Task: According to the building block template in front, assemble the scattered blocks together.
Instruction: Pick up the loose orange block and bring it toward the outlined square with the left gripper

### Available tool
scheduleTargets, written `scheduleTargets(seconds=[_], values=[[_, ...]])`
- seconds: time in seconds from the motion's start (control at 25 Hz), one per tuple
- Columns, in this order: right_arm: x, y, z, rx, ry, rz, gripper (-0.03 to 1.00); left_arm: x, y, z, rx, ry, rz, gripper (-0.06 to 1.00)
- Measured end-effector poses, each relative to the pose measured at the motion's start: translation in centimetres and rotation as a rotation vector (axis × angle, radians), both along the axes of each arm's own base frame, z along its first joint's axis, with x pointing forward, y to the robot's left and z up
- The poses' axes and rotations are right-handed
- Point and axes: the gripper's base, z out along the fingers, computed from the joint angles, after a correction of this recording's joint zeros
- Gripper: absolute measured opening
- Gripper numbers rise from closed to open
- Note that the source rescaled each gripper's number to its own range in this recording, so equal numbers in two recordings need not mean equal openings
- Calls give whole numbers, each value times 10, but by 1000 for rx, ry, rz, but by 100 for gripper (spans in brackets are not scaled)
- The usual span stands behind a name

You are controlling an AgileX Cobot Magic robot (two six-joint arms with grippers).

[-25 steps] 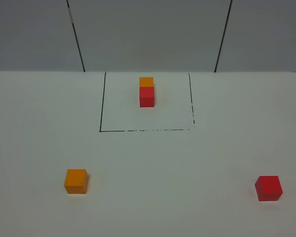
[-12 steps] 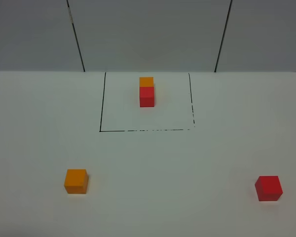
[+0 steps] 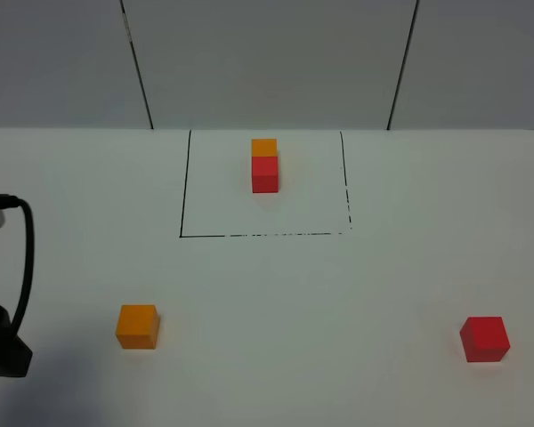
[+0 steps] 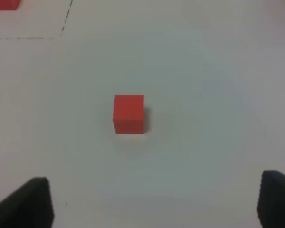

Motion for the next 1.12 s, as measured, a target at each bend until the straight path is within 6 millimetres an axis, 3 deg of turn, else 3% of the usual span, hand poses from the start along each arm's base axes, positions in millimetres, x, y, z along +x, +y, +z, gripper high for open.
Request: scheduleTargets(seconds=[0.2, 0.36, 0.68, 0.92, 1.12], values=[[0, 0, 0, 0, 0, 0, 73, 31, 2, -32, 36, 155, 154, 93], [0, 0, 0, 0, 0, 0, 73, 49, 1, -48, 38, 168, 178, 94], [0, 0, 0, 0, 0, 0, 73, 69, -8, -48, -42, 46, 117, 94], [0, 0, 0, 1, 0, 0, 73, 84, -13, -50, -89, 59, 142, 94], [0, 0, 0, 1, 0, 0, 73, 96, -37, -57, -71, 95, 79, 94]])
